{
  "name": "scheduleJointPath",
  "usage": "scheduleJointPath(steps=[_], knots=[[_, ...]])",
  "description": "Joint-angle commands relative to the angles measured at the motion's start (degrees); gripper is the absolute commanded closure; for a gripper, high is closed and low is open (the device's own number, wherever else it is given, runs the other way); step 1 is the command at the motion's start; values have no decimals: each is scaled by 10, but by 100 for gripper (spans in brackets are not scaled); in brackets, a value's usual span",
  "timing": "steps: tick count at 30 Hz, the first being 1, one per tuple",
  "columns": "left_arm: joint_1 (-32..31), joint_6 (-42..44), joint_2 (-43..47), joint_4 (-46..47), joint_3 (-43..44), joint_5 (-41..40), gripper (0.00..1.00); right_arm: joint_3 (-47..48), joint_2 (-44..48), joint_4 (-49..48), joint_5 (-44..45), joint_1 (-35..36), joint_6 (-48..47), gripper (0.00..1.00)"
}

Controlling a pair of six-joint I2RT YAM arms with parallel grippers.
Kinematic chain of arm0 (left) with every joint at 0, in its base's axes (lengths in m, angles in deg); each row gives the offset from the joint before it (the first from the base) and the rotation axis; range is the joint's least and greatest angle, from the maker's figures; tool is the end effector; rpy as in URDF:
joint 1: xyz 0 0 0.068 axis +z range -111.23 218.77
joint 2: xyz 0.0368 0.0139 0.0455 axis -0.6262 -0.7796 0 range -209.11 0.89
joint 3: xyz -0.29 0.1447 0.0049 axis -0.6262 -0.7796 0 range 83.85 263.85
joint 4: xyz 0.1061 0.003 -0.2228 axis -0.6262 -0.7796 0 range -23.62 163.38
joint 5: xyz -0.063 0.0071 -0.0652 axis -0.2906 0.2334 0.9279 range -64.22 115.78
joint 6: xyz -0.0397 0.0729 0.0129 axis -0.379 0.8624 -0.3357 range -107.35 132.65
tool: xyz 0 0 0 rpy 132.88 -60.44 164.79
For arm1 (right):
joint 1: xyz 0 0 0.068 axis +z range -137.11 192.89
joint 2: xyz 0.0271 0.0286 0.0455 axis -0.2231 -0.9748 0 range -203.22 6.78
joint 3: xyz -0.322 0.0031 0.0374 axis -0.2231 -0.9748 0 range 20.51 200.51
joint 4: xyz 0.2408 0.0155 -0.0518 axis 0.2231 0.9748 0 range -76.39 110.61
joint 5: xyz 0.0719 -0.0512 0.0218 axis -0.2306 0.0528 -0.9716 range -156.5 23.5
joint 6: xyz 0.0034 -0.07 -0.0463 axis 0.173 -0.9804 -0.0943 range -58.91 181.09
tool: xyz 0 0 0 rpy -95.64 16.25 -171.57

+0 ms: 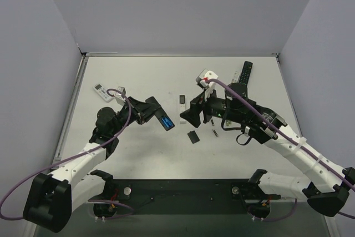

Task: Load the batteries into the remote control
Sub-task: Load the battery into the remote control.

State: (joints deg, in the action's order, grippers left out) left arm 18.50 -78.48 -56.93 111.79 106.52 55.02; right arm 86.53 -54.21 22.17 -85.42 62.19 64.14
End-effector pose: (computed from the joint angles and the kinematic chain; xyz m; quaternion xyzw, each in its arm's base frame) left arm 0.1857 -0.1070 0.3066 -0.2357 0.6478 -0.6788 0.2532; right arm 0.1337 0.1922 0.4615 -0.3857 0.6167 0.4055 0.5536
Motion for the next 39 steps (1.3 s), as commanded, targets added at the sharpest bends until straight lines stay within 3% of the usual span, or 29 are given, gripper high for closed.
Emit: scheduleJointPath(steps=[1,7,12,15,25,39], knots=[[3,73,19,-26,38,5,100,59,-12,79,-31,-15,48,42],[3,96,31,-54,33,-6,100,123,-73,161,-32,2,53,47],[2,97,36,-52,26,-13,100,157,-123,210,7,37,52,62],[2,99,41,-56,22,-22,100,194,-154,244,34,55,63,65],[1,109,47,-62,14,-41,100,247,-217,312,65,78,95,74],[1,115,52,-68,18,-43,100,287,-273,333,53,78,97,80]])
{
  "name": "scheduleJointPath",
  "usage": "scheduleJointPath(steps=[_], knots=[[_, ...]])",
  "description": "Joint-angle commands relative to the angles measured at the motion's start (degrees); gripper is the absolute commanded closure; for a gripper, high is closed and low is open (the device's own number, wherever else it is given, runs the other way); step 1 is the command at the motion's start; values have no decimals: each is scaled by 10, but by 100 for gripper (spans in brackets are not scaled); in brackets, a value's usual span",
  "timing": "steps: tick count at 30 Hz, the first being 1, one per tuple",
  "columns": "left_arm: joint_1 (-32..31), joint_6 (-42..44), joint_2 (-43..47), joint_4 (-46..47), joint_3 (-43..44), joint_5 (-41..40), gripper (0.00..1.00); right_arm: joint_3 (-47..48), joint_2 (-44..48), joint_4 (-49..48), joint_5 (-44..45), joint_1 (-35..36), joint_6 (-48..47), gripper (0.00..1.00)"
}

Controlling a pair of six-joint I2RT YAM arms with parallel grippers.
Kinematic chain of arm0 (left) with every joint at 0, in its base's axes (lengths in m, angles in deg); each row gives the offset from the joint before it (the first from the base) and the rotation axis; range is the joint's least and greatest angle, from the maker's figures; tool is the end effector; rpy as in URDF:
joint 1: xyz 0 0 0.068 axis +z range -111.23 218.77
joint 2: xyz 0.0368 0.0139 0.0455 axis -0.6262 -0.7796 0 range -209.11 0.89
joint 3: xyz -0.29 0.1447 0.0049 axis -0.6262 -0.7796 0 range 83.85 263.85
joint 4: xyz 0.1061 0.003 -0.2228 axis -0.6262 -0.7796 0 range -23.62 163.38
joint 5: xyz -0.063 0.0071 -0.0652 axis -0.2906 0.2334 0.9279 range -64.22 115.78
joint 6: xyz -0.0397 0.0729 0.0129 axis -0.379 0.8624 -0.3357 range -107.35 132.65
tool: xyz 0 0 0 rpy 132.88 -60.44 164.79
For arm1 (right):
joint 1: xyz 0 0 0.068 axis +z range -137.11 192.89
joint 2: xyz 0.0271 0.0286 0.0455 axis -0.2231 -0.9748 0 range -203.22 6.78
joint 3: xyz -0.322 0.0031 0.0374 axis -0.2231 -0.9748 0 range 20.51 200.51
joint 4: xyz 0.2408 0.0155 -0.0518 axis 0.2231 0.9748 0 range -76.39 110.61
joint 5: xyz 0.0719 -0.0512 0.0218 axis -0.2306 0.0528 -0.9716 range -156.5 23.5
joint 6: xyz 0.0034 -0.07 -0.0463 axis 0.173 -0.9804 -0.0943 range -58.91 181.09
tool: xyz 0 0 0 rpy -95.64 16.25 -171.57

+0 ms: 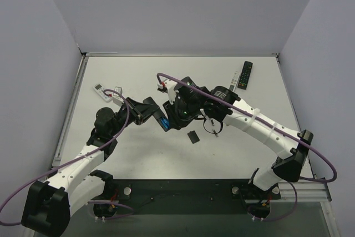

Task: Load the batteries into the remote control
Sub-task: Load the battery into the remote control.

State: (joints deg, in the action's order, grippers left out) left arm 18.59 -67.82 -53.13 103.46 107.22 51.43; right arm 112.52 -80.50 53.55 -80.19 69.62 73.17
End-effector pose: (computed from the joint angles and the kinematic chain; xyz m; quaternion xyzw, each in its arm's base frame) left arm 0.1786 -0.0997 0.3032 -0.2129 0.6776 -0.6287 0.3166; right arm 0.1760 0.3001 0.4247 -0.3855 0.7946 0.3455 0.3172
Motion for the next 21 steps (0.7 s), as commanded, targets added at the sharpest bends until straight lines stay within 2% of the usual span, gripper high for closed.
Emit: scheduleJointPath(steps=[1,21], knots=[[0,8,14,16,11,-7,100,28,-11,21,1,4,8,81],[-4,8,12,18,18,-7,100,41,-41,29,-7,3,5,91]])
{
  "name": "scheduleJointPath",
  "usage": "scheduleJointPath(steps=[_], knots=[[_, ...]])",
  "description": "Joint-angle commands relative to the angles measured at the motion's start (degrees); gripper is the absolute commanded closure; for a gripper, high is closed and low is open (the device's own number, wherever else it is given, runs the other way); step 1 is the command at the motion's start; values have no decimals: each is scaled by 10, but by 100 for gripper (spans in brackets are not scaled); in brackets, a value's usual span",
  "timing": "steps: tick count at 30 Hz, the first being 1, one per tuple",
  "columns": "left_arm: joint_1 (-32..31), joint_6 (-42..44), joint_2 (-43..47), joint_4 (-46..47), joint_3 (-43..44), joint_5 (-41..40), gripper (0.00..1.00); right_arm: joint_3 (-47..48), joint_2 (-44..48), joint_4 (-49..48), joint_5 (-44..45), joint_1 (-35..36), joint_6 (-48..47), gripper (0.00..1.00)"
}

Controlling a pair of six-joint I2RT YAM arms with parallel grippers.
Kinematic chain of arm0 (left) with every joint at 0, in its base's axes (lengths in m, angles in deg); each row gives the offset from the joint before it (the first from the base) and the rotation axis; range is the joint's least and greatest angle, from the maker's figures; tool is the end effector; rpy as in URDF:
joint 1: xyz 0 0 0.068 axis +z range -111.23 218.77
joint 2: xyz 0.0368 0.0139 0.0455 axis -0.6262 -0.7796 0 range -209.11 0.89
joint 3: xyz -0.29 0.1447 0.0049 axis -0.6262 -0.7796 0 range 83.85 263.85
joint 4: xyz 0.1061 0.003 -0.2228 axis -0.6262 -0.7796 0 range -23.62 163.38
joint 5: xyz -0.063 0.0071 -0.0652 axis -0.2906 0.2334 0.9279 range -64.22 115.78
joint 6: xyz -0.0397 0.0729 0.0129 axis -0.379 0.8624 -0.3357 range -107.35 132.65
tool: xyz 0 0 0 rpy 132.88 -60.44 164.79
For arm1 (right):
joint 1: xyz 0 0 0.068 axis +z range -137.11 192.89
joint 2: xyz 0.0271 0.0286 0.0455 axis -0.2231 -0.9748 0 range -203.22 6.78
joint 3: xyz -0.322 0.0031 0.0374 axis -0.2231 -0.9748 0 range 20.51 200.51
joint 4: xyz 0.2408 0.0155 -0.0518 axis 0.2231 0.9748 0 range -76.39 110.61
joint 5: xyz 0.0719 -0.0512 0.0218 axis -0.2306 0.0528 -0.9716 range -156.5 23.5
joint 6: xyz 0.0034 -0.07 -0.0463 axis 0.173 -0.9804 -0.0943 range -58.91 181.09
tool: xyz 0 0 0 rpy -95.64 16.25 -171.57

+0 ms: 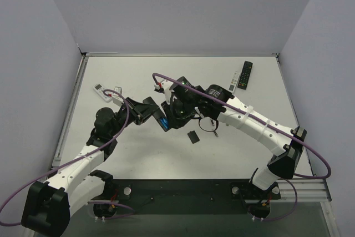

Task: Load the batteries into the remote control
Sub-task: Load the battery into the remote control.

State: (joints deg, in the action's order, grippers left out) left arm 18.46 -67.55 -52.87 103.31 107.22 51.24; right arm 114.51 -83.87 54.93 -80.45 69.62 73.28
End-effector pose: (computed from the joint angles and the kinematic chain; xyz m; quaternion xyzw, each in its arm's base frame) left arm 0.1778 -0.0996 0.3037 -0.2112 0.6775 -0.6282 0.3190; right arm 0.1846 0.3138 0.4140 -0.3873 0.8053 0.3363 0.2972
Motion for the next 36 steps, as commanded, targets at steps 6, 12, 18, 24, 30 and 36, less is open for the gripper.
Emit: scheduleJointPath(steps=[6,12,18,24,30,36], knots=[[-4,3,8,24,17,-5,100,23,-12,15,-3,3,3,98],[-7,-2,6,39,20,-4,100,26,-21,15,-1,3,6,99],[-9,-7,6,45,21,-3,100,27,-28,16,1,3,6,99],[-10,-7,6,45,16,-8,100,30,-29,18,7,3,12,97],[-11,-9,4,39,1,-21,100,50,-15,21,22,3,15,86],[-12,-9,5,35,-11,-29,100,56,-3,24,38,1,17,77]])
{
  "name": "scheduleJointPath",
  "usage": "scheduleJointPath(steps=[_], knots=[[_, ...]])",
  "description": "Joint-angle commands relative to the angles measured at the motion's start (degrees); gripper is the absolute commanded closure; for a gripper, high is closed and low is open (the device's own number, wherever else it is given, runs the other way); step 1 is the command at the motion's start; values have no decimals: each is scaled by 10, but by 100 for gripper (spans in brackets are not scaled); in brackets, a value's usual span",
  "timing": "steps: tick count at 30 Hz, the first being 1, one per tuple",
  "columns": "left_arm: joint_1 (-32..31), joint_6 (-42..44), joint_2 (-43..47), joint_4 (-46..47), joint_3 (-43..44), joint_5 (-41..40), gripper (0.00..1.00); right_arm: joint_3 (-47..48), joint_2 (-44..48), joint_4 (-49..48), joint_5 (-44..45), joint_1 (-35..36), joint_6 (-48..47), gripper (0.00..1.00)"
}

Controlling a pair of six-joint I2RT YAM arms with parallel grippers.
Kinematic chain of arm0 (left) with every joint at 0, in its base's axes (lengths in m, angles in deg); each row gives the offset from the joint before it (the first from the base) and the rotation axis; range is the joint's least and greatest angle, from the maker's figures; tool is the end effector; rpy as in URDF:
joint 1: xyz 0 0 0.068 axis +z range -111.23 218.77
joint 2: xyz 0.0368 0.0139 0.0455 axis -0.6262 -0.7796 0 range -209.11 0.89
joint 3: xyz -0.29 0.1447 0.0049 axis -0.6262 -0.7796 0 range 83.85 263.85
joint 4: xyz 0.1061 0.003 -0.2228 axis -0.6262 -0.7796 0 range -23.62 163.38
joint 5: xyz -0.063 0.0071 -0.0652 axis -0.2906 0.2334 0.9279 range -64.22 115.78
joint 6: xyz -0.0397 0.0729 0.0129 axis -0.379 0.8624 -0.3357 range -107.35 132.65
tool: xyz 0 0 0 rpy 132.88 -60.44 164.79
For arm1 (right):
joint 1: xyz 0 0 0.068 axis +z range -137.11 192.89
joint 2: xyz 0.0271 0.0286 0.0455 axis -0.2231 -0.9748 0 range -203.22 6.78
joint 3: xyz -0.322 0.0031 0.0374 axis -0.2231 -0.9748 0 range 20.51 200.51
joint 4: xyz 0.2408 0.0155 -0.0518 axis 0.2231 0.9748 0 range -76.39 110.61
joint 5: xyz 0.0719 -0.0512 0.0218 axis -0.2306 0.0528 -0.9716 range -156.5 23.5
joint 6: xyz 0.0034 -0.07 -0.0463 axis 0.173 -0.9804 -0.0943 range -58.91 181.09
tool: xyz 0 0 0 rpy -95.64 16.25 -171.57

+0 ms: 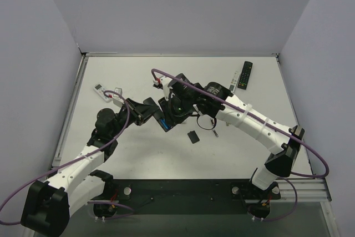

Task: Load the batteries into the remote control
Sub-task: Load the battery into the remote control.

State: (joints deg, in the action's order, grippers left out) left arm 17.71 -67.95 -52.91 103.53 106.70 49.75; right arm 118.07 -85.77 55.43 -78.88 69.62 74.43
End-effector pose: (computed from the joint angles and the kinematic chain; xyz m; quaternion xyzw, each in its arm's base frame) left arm 0.1774 -0.1004 0.3008 -0.2193 0.6769 -0.6259 0.3192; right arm 0.1920 0.3215 0.4223 -0.3734 0.8082 0.3345 0.3091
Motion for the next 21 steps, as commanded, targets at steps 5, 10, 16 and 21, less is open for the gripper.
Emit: scheduleJointPath(steps=[5,10,16,21], knots=[[-5,-6,5,32,-7,-15,100,8,19,29,14,-2,8,78],[-5,-6,5,32,-6,-15,100,-5,20,41,5,-2,12,79],[-5,-10,5,36,-7,-16,100,-22,19,43,-5,-3,20,79],[-5,-12,6,39,-7,-16,100,-24,15,43,-7,-4,21,83]])
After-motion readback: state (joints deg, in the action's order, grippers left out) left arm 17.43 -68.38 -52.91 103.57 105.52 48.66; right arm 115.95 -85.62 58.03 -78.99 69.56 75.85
